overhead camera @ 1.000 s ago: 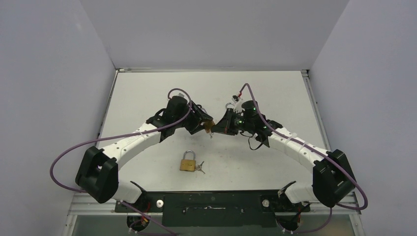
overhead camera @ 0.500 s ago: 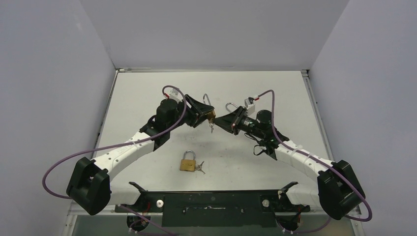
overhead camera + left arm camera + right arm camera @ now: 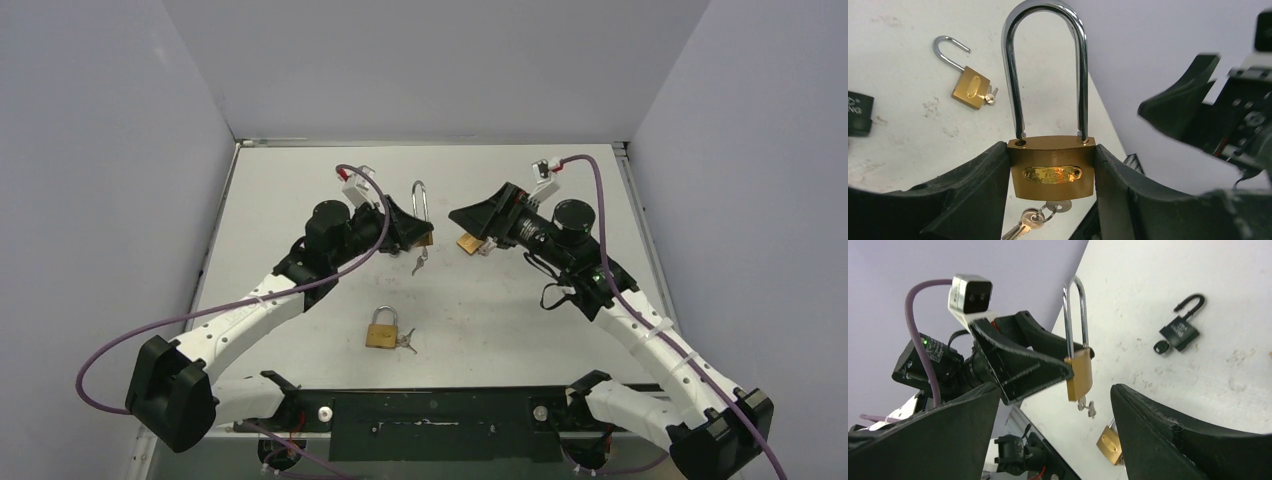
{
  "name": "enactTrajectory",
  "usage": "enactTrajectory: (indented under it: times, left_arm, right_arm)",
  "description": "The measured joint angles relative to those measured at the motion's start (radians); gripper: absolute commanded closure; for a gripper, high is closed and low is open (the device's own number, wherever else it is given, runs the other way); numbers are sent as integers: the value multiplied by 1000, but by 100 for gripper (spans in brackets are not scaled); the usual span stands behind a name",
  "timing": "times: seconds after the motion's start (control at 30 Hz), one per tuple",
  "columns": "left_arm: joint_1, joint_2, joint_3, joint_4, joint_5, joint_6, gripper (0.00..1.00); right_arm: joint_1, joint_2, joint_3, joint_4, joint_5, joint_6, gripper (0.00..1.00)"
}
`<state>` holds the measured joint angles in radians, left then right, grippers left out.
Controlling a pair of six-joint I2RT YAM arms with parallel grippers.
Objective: Unlock with the key
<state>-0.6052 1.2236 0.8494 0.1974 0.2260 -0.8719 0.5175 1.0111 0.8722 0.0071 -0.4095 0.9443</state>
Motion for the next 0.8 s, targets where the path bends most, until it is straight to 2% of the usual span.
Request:
enactTrajectory:
  times: [0.2,0.33,0.4,0.47,0.6,0.67,0.7,0.73,0.77,0.8]
  left_arm:
    - [0,-38,0,1,98,257,91]
    - [0,-42,0,2,174,339,87]
    - [0,-42,0,2,201,356,87]
    - [0,-42,0,4,223,360,85]
    - [4,-39,-2,1,250,360,82]
    - [5,-36,-2,6,265,357,68]
    - [5,-34,-2,8,271,354,54]
    - [6,-31,-2,9,279,351,42]
    - [6,-27,-2,10,281,351,26]
    - [6,-24,-2,11,285,349,18]
  right_arm:
    - [0,98,204,-126,24,-136,15]
    - [0,237,308,-177,-5,-193,22]
    - [0,284,321,-187,-26,-202,29]
    - [0,324,323,-192,-56,-198,41]
    - [0,356,322,-162,-130,-167,71]
    - [0,356,318,-127,-156,-154,89]
    - [0,354,309,-93,-176,-144,95]
    - [0,352,297,-60,-192,-134,99]
    - [0,350,283,-27,-209,-119,100]
    - [-2,347,264,5,-219,-111,100]
